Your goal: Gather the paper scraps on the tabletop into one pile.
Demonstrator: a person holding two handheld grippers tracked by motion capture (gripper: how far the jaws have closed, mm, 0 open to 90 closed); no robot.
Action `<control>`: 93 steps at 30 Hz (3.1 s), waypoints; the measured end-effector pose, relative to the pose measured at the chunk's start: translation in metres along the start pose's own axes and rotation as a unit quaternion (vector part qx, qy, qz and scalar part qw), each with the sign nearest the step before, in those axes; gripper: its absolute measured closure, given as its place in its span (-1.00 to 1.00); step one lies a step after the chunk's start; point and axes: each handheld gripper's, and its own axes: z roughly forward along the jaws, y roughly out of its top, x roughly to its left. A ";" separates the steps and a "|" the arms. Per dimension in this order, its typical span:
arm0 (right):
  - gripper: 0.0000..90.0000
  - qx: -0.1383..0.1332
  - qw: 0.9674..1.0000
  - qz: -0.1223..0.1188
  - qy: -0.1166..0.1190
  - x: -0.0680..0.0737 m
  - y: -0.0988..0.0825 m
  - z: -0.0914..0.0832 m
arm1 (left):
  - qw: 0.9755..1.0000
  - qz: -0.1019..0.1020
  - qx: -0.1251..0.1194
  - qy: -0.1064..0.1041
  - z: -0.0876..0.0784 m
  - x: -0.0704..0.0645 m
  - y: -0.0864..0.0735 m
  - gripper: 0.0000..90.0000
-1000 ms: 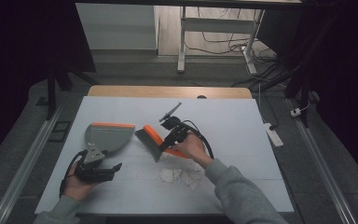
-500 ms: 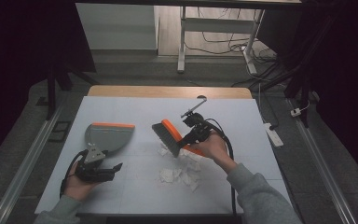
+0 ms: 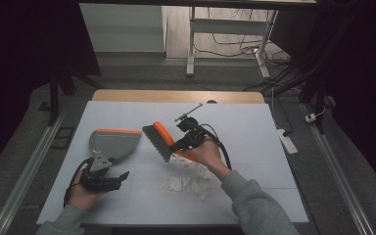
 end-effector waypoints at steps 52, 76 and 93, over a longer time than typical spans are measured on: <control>0.58 -0.026 0.979 -0.087 -0.182 -0.037 -0.057 -0.112 | 1.000 0.000 0.000 0.001 0.000 0.001 0.000 -0.45; 0.58 0.153 0.964 -0.217 -0.025 0.057 -0.082 -0.019 | 1.000 -0.002 0.001 0.001 0.001 0.001 0.001 -0.44; 0.58 0.047 0.979 -0.182 -0.075 0.025 -0.077 -0.086 | 1.000 -0.004 -0.002 0.003 -0.002 0.002 -0.001 -0.44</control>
